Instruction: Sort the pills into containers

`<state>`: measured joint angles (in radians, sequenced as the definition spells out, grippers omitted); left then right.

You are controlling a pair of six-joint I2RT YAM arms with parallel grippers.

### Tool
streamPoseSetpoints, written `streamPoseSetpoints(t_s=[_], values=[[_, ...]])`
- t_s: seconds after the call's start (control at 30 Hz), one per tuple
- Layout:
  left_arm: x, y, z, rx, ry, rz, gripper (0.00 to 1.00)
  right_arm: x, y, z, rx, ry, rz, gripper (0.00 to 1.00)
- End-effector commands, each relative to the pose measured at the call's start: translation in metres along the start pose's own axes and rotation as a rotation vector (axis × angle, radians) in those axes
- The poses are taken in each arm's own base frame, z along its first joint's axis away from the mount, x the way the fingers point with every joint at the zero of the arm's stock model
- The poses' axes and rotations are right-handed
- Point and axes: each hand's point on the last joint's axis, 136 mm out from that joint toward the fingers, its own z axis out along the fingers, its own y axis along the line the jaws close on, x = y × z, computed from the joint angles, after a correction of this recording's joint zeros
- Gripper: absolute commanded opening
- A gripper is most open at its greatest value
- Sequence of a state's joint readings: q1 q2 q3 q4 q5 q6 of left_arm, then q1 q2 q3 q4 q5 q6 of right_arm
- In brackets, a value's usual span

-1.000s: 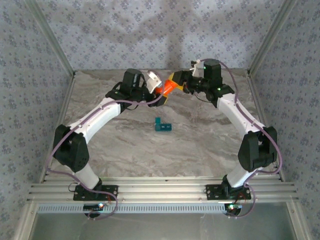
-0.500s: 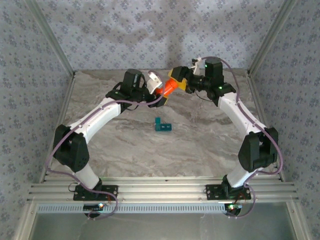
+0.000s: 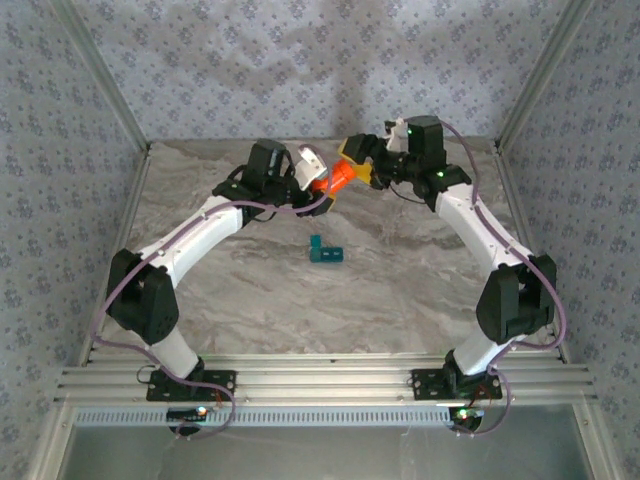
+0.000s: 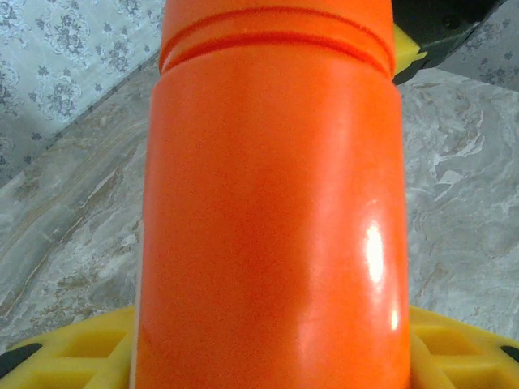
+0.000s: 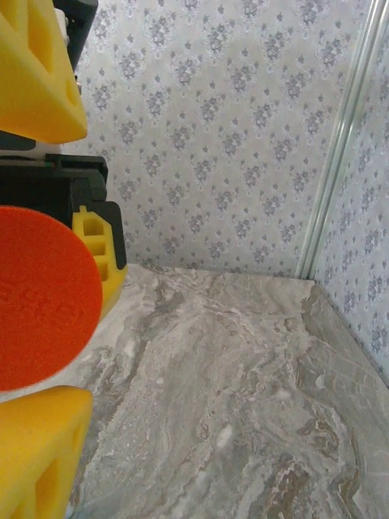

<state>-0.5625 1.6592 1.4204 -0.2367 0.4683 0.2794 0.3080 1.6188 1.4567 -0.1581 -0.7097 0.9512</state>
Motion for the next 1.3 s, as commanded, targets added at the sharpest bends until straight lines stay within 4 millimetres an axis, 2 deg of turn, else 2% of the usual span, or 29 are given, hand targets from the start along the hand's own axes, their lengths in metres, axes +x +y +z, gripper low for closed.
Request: streamPoseSetpoints(t_s=[0.0, 0.17, 0.37, 0.6, 0.73, 0.9, 1.13, 1.27], values=[[-0.011, -0.004, -0.004, 0.004, -0.022, 0.033, 0.0, 0.001, 0.011, 0.004, -0.012, 0.013, -0.006, 0.76], [-0.012, -0.003, -0.004, 0.001, -0.025, 0.034, 0.0, 0.006, 0.01, 0.008, -0.014, 0.031, -0.006, 0.64], [-0.012, -0.003, -0.003, -0.002, -0.026, 0.036, 0.0, 0.009, 0.008, 0.01, -0.014, 0.044, -0.005, 0.56], [-0.015, -0.003, -0.004, -0.003, -0.04, 0.028, 0.0, 0.011, 0.009, 0.009, -0.024, 0.057, -0.027, 0.39], [-0.02, -0.005, -0.008, 0.015, -0.067, 0.017, 0.0, 0.0, 0.011, 0.0, -0.051, 0.024, -0.098, 0.37], [-0.031, -0.011, -0.018, 0.06, -0.131, -0.02, 0.0, -0.024, 0.018, -0.021, -0.131, -0.045, -0.213, 0.36], [-0.036, -0.016, -0.024, 0.081, -0.155, -0.029, 0.0, -0.035, 0.032, -0.035, -0.211, -0.058, -0.315, 0.35], [-0.037, -0.019, -0.026, 0.098, -0.165, -0.04, 0.0, -0.031, 0.034, -0.037, -0.224, -0.032, -0.345, 0.34]])
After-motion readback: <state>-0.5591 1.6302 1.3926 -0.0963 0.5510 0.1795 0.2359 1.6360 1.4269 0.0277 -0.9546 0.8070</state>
